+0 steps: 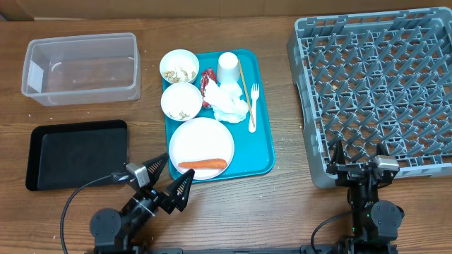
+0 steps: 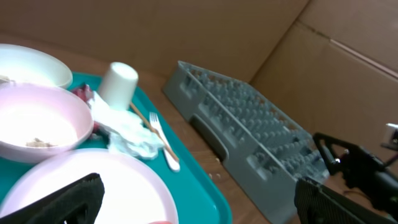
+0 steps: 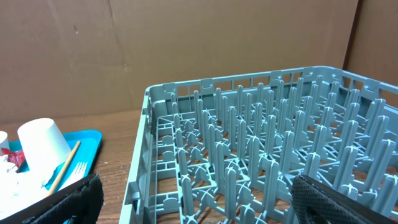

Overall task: Sort waste into correct bins and load items into the dishwasher rack
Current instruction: 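Move the left gripper over the white plate and grasp the carrot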

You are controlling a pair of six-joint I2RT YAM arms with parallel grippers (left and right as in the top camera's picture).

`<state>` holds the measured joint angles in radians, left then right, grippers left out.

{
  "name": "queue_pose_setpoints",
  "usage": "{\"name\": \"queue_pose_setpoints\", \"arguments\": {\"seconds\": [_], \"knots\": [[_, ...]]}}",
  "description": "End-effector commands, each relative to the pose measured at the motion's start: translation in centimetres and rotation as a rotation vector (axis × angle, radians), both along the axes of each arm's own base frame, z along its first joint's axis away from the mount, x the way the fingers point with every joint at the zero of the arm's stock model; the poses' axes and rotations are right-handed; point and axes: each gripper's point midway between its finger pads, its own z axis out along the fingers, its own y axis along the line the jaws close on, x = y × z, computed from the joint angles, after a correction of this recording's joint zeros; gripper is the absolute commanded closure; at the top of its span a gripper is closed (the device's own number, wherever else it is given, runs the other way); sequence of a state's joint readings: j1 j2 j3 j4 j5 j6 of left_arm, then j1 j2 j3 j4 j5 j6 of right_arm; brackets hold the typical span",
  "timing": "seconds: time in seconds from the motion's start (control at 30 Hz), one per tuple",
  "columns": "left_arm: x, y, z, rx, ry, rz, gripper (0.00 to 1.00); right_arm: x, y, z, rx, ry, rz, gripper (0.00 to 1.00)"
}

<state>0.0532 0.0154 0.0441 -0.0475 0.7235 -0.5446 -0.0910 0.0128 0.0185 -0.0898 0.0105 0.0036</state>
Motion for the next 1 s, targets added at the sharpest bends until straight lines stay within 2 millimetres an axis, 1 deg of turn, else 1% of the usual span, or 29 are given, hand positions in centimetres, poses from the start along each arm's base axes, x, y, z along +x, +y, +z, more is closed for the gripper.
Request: {"name": "queue_pose_setpoints", "arguments": {"seconds": [0.0,0.13,0.17,0.3,0.4,0.47,0.53,0.57,0.6,0.63,0.67,0.7,0.73,0.77,0.83,0.97], "knots": [[-0.8,0.0,3.1,0.01,0.018,-0.001,0.0,0.0,-0.1,-0.1,-0.001,-0.005,-0.006,0.0],[-0.1,0.8,4.7,0.069,0.137,0.052,0.0,0.0,-0.1,-0.1,-0.001,-0.005,-0.006,0.0],[0.0,0.8,5.0,0.079,0.153,0.051,0.0,0.0,-0.1,-0.1,-0.001,-0.005,-0.006,0.0],[1.1,0.7,7.3,0.164,0.281,0.012,0.0,0.0,-0.1,-0.1,-0.001,-0.005,-0.006,0.0],[1.4,-0.7,9.0,0.163,0.325,-0.088,0.0,0.0,-0.1,-0.1,-0.001,-0.005,-0.006,0.0],[1.4,-2.1,10.2,0.105,0.354,-0.189,0.0,0.0,-0.1,-0.1,-0.001,-0.005,-0.006,0.0],[1.5,-2.8,10.6,0.038,0.4,-0.244,0.0,0.0,-0.1,-0.1,-0.001,-0.005,-0.006,0.0],[2.1,-2.9,10.8,0.006,0.416,-0.239,0.0,0.0,-0.1,-0.1,-0.001,-0.005,-0.006,0.0],[2.6,-2.8,10.7,-0.017,0.442,-0.224,0.0,0.0,-0.1,-0.1,-0.001,-0.005,-0.006,0.0],[3.6,-2.0,9.3,-0.129,0.612,-0.12,0.0,0.0,-0.1,-0.1,-0.001,-0.005,-0.006,0.0],[4.0,-1.3,8.0,-0.194,0.73,-0.028,0.0,0.0,-0.1,-0.1,-0.001,-0.005,-0.006,0.0],[3.9,-0.3,6.1,-0.269,0.884,0.101,0.0,0.0,-0.1,-0.1,-0.001,-0.005,-0.006,0.0],[3.5,0.4,4.6,-0.313,0.987,0.197,0.0,0.0,-0.1,-0.1,-0.001,-0.005,-0.006,0.0],[2.5,1.4,2.2,-0.359,1.137,0.367,0.0,0.0,-0.1,-0.1,-0.001,-0.005,-0.006,0.0],[2.0,1.8,1.1,-0.356,1.182,0.453,0.0,0.0,-0.1,-0.1,-0.001,-0.005,-0.007,0.0],[2.2,0.9,0.9,-0.403,1.205,0.516,0.0,0.0,-0.1,-0.1,-0.001,-0.005,-0.006,0.0]]}}
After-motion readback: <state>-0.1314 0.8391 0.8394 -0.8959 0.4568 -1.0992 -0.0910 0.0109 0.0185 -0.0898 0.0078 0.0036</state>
